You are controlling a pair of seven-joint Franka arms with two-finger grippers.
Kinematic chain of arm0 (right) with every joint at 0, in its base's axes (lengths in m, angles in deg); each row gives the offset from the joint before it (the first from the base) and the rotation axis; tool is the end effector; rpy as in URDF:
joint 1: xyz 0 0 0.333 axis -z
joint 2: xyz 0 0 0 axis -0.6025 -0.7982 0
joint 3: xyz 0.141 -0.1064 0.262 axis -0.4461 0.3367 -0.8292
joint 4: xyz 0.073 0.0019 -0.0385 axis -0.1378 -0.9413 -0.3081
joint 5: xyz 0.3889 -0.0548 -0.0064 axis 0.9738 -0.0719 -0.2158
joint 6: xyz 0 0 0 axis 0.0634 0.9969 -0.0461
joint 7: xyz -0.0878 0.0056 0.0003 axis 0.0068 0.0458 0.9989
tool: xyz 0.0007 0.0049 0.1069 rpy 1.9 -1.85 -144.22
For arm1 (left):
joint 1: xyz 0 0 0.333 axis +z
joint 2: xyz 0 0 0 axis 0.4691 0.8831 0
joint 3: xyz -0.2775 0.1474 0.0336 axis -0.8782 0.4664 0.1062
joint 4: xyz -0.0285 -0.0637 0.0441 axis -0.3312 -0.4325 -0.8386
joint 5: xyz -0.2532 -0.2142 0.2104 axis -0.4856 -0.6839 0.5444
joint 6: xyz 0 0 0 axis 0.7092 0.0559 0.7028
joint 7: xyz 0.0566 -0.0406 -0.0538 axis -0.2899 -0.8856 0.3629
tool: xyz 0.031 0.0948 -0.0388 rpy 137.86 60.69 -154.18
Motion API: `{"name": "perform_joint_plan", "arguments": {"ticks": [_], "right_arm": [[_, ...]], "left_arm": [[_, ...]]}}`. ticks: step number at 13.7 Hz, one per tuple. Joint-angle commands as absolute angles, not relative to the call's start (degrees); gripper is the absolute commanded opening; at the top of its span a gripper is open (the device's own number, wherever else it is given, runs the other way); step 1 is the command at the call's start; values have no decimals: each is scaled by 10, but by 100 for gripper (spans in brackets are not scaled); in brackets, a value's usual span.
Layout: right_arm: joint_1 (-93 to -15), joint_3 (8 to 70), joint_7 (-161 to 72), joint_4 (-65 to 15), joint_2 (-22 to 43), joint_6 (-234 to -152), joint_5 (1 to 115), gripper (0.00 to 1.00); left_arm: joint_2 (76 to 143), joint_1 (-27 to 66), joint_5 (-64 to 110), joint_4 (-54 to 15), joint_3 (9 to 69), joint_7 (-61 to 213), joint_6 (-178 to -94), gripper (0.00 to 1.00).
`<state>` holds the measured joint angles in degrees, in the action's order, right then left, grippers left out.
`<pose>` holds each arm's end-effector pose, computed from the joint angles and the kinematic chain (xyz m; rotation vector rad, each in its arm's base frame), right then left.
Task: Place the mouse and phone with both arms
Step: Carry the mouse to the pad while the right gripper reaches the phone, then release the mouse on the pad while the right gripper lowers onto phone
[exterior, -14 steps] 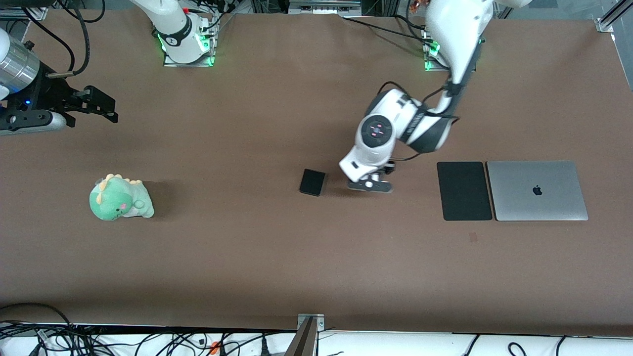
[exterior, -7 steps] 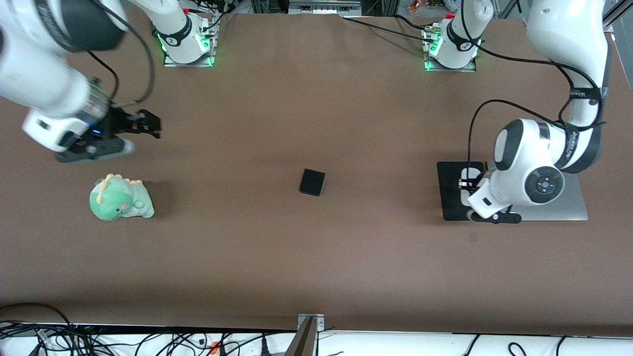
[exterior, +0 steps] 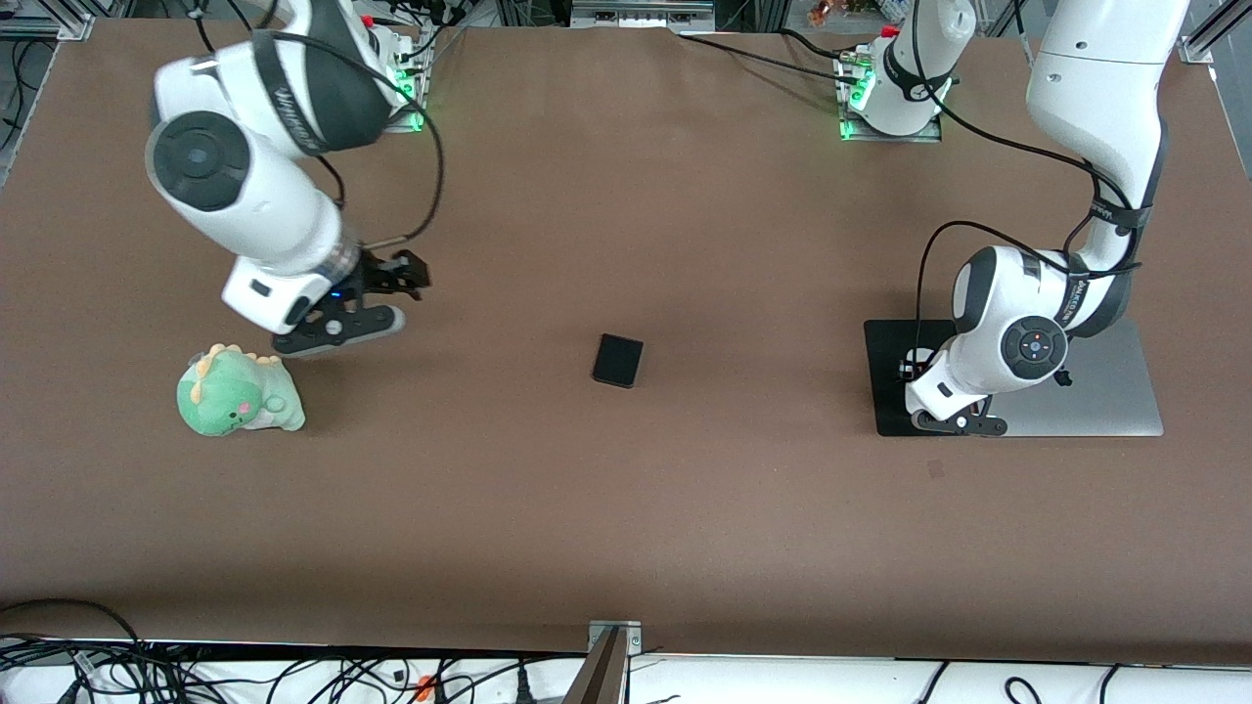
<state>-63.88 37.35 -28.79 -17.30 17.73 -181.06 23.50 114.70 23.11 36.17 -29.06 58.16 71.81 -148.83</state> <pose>0.5856 0.2563 0.4653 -3.1226 -0.3215 0.1134 0.6063 -0.0429 0.1977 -3.0572 0.1347 0.2829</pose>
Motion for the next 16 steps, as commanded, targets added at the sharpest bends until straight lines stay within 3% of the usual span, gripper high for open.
{"name": "perform_joint_plan", "arguments": {"ticks": [1, 4, 10, 15, 16], "right_arm": [[-692, 378, -187, -159, 125, -1872, 272, 100], [-752, 378, -50, -159, 60, -1976, 275, 100], [-849, 378, 155, -154, -80, -2200, 273, 100], [-856, 378, 153, -156, -99, -2200, 265, 100], [-856, 379, 151, -155, -99, -2191, 263, 100]], "left_arm": [[1130, 240, 373, -298, 576, 713, -1484, 100], [1106, 240, 373, -259, 574, 713, -1419, 100], [1101, 231, 372, -22, 569, 713, -1170, 100], [1098, 238, 360, 143, 572, 714, -1034, 100], [1079, 243, 362, 142, 571, 714, -1035, 100]]}}
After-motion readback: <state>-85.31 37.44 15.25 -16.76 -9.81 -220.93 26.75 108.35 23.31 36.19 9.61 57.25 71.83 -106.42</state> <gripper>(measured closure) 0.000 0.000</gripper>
